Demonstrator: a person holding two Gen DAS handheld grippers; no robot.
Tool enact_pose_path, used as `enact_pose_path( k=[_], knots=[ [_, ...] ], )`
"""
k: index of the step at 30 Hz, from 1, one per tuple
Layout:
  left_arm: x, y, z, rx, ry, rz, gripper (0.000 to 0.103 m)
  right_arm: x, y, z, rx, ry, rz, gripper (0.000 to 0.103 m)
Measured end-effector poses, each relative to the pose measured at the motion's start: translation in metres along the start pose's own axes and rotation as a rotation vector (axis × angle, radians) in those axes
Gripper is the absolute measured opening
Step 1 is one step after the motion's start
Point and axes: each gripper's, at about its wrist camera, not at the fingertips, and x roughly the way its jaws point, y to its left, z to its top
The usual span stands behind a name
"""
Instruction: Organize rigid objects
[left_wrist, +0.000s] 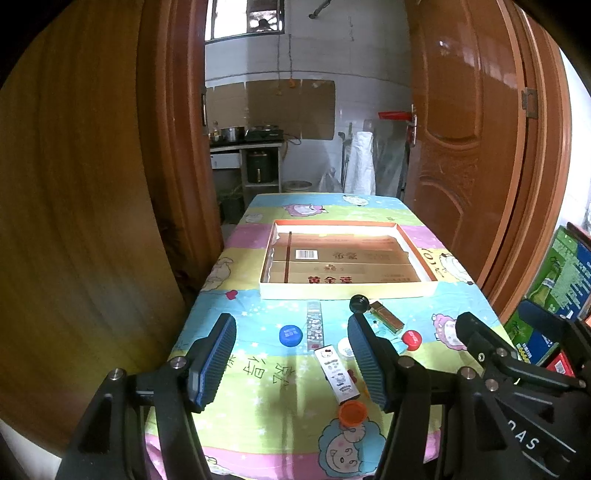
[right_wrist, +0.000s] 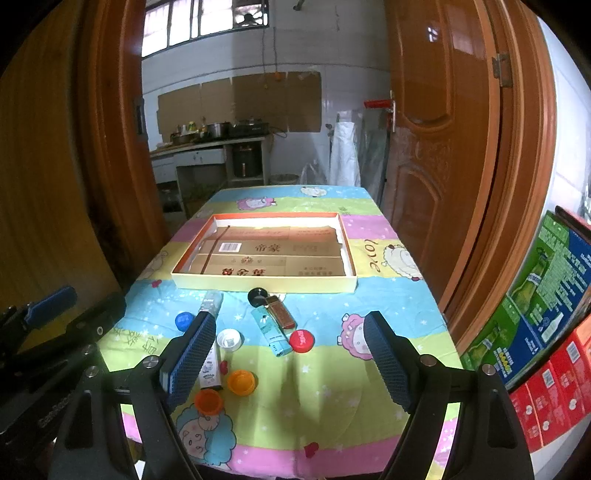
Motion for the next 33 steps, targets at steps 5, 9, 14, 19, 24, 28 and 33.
enact_pose_path(
  k=[5,9,14,19,24,28,33],
  knots=[
    [0.003,0.003,-0.001,-0.007,0.009,0.005,0.063,-0.002,-0.001,-0.001,0.000,-0.007,-0.007,0.084],
    [0.003,0.004,0.000,-0.007,0.009,0.005,0.063,-0.001,-0.001,-0.001,0.000,-0.003,-0.005,0.084],
    [0.003,0.005,-0.001,-0.010,0.010,0.003,0.063,0.000,0.000,0.000,0.000,-0.003,-0.005,0.084],
    [0.003,0.006,0.000,-0.010,0.010,0.005,0.063,0.000,0.000,-0.001,-0.001,-0.002,-0.005,0.084],
    [0.002,0.008,-0.001,-0.011,0.013,0.002,0.063,0.000,0.000,-0.001,0.000,-0.002,-0.004,0.084],
    [0.002,0.010,-0.003,-0.014,0.018,-0.001,0.063,0.000,0.000,-0.001,0.000,-0.003,-0.004,0.084],
    [0.002,0.009,-0.003,-0.013,0.019,0.001,0.063,0.000,0.000,-0.001,0.001,-0.001,-0.004,0.084]
  ],
)
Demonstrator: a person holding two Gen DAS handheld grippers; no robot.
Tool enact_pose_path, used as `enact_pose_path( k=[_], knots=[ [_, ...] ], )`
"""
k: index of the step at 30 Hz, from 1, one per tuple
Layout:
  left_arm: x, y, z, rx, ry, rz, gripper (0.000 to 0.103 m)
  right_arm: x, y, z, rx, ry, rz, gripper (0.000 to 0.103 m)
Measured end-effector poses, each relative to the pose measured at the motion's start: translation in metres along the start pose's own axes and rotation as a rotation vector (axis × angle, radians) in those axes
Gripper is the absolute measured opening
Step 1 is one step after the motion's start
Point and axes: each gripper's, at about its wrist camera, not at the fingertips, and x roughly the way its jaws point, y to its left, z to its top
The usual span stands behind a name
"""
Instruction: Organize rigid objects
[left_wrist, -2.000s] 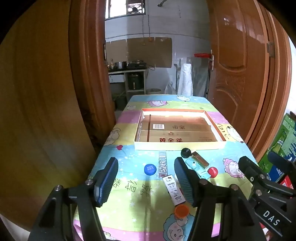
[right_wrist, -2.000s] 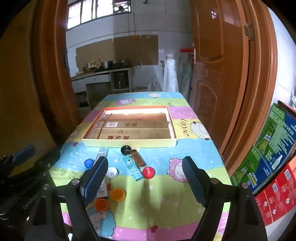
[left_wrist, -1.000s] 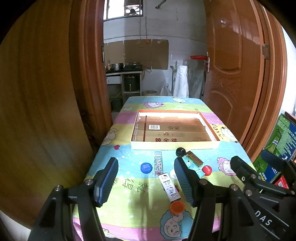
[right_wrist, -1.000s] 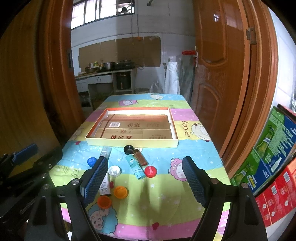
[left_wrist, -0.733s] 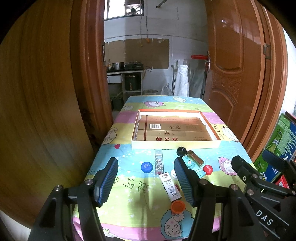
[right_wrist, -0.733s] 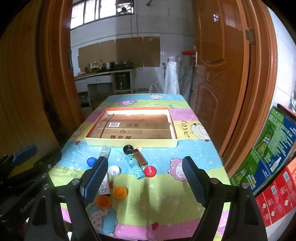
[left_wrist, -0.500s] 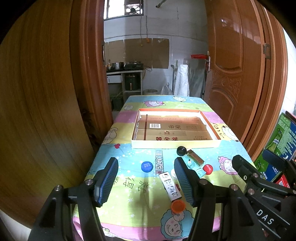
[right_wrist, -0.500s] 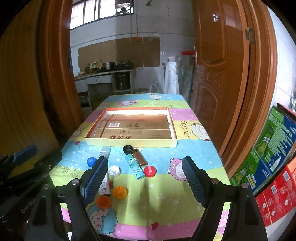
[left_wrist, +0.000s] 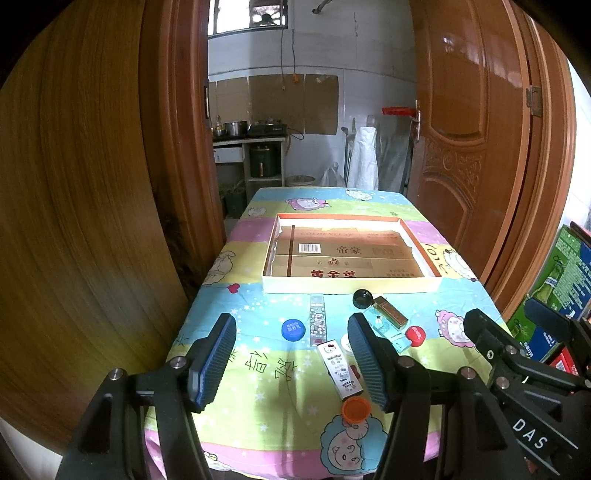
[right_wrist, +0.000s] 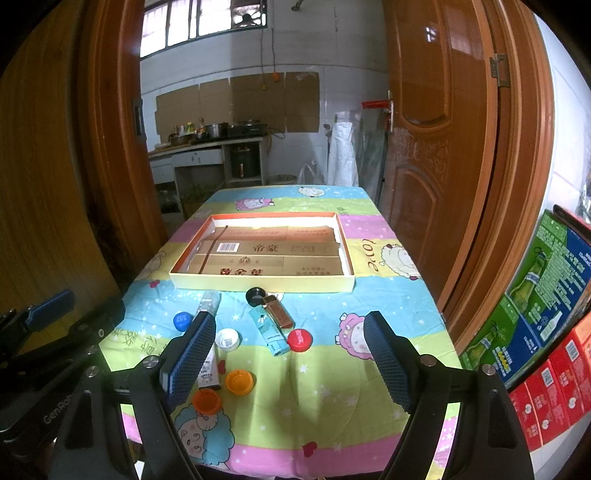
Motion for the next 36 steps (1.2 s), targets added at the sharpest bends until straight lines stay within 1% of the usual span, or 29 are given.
enact_pose_path(
  k=[36],
  knots=[
    [0.0033,-0.0083,-0.0014,0.006,0.011,0.000,0.063,0.0000,-0.0002,0.0000,0.002,0.002,0.002,0.084]
  ],
)
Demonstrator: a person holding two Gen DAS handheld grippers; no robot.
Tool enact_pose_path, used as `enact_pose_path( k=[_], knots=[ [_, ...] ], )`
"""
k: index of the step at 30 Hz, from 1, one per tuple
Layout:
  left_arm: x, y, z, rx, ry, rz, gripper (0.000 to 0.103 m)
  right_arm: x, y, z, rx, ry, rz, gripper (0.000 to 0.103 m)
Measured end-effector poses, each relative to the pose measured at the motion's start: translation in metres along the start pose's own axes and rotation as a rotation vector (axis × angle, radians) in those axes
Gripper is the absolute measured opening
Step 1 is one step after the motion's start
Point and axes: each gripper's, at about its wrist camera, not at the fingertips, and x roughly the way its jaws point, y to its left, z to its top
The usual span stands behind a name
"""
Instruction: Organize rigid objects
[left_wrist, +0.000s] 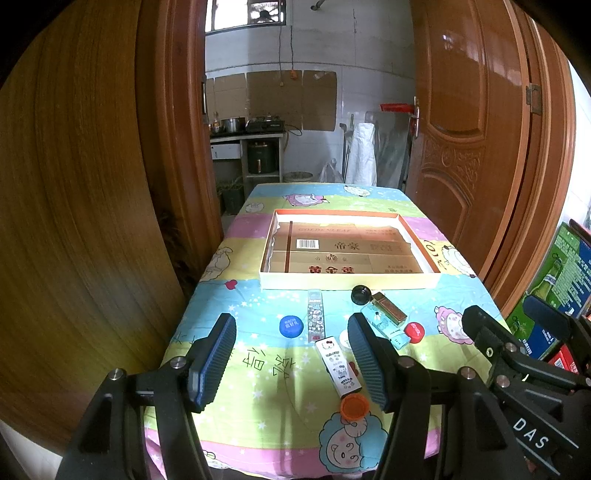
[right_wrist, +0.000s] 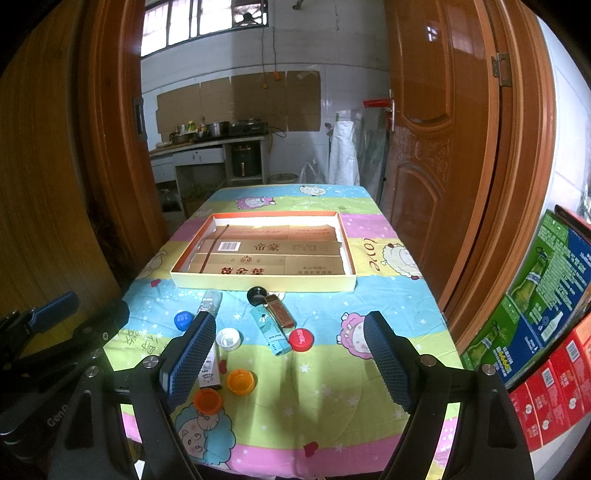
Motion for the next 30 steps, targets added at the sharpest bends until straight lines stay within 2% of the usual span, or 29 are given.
enact_pose_path(
  k=[18,23,30],
  knots=[
    [0.001,0.002,-0.003,-0.003,0.012,0.000,0.063,0.001,0.000,-0.001,-0.002,0.002,0.000,0.084],
    [0.017,0.012,-0.007,-0.031,0.048,0.000,0.063,0.009,-0.002,-0.007,0.002,0.020,-0.010,0.084],
    [0.055,0.021,-0.012,-0.049,0.127,-0.008,0.063,0.047,-0.007,-0.021,0.007,0.106,0.003,0.084]
  ],
)
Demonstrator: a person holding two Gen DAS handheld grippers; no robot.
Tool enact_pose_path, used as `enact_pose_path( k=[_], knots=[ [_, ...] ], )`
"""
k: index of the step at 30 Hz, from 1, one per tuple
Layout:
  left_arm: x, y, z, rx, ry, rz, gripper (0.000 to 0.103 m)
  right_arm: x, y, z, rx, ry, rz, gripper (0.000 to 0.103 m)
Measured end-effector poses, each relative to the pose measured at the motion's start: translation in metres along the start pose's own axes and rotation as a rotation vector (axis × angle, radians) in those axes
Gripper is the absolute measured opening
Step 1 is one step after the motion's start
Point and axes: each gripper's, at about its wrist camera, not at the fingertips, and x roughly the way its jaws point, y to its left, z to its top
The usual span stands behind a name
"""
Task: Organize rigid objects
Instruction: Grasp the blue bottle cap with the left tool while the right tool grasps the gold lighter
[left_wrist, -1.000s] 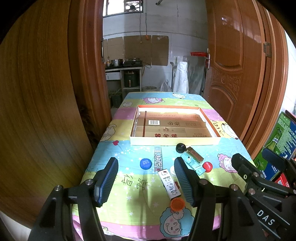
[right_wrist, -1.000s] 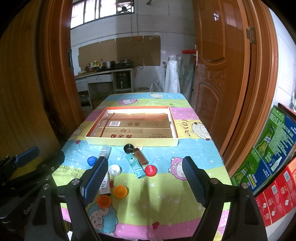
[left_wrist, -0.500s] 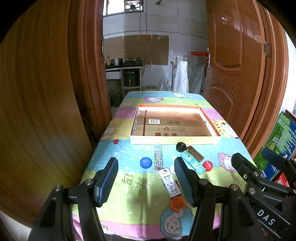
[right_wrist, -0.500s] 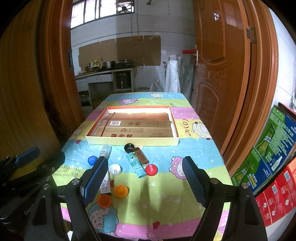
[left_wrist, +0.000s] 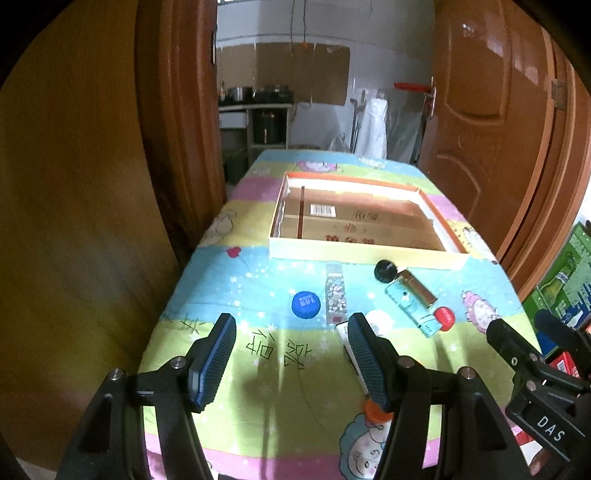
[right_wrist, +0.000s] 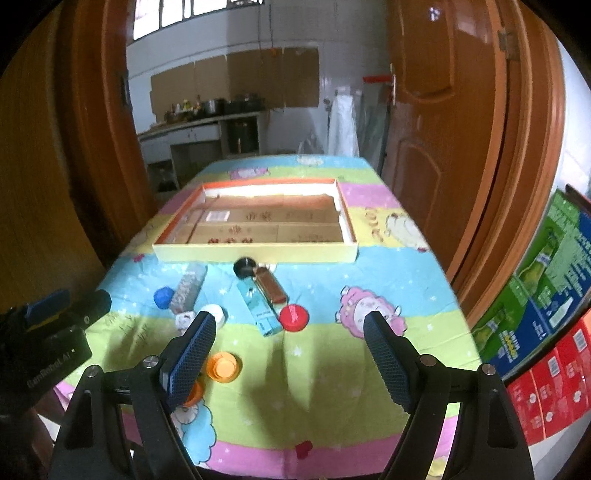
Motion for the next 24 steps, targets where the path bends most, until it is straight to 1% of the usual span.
enact_pose_path(
  k=[9,15,18,24],
  knots=[
    [0.056,0.005,0.003,-0.008,0.094,-0.006,0.063,0.052,-0.007,0.002,-0.012,0.084,0.018,0.084],
    [0.083,0.004,0.003,0.010,0.154,-0.009,0.062,0.072,-0.009,0.007,-0.020,0.107,0.031,0.084],
    [0.095,0.003,0.003,0.018,0.179,-0.004,0.059,0.081,-0.009,0.009,-0.029,0.118,0.034,0.084],
    [0.113,0.007,0.007,0.012,0.201,-0.003,0.056,0.097,-0.011,0.012,-0.023,0.147,0.042,0.084]
  ],
)
